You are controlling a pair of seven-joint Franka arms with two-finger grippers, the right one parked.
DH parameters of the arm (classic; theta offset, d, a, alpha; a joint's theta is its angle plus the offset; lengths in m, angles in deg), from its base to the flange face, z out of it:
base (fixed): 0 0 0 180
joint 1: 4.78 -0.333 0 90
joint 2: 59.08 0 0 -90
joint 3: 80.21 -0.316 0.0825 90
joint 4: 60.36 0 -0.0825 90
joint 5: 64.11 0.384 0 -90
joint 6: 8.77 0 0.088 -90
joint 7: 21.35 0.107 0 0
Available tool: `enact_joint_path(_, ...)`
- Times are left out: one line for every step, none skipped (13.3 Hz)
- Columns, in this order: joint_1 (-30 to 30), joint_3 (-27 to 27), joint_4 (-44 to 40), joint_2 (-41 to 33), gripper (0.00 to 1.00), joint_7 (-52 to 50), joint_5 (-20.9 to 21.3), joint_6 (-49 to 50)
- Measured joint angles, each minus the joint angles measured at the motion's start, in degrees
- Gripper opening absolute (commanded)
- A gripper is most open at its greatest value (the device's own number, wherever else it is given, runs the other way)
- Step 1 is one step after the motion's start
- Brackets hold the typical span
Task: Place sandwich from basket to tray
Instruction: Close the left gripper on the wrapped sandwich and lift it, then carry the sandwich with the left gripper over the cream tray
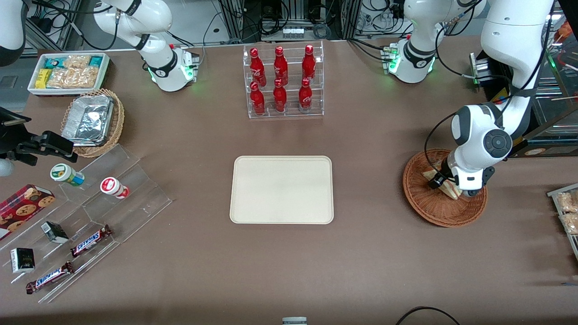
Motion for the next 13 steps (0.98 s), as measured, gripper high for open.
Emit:
enact_joint_path(-0.08,-0.15,-0.05,-0.11,0.44,0.05,0.0,0.28)
enact_joint_path(-0.14,-0.22,-0.13,-0.35,0.42,0.07,0.0,0.84)
enact_joint_path(-0.16,-0.26,-0.42,-0.76,0.42,0.08,0.01,2.0)
enact_joint_path(-0.16,-0.28,-1.3,-1.35,0.42,0.09,0.02,3.92)
enact_joint_path(-0.1,-0.25,-2.84,-1.96,0.41,0.17,0.08,6.66)
enact_joint_path(0.04,-0.14,-5.17,-2.5,0.38,0.24,0.14,10.21)
enact_joint_path(0.18,0.1,-8.03,-2.93,0.38,0.28,0.2,14.03)
enact_joint_path(0.39,0.36,-11.1,-3.19,0.38,0.5,0.27,17.67)
enact_joint_path(0.86,0.56,-14.31,-3.27,0.38,1.35,0.3,20.93)
enact_joint_path(1.66,0.73,-17.15,-3.22,0.38,2.94,0.31,23.64)
enact_joint_path(2.93,0.82,-19.43,-2.99,0.36,4.32,0.31,25.52)
enact_joint_path(4.71,0.9,-21.18,-2.51,0.34,5.06,0.31,26.48)
enact_joint_path(6.77,1.02,-22.49,-1.74,0.33,5.2,0.31,26.82)
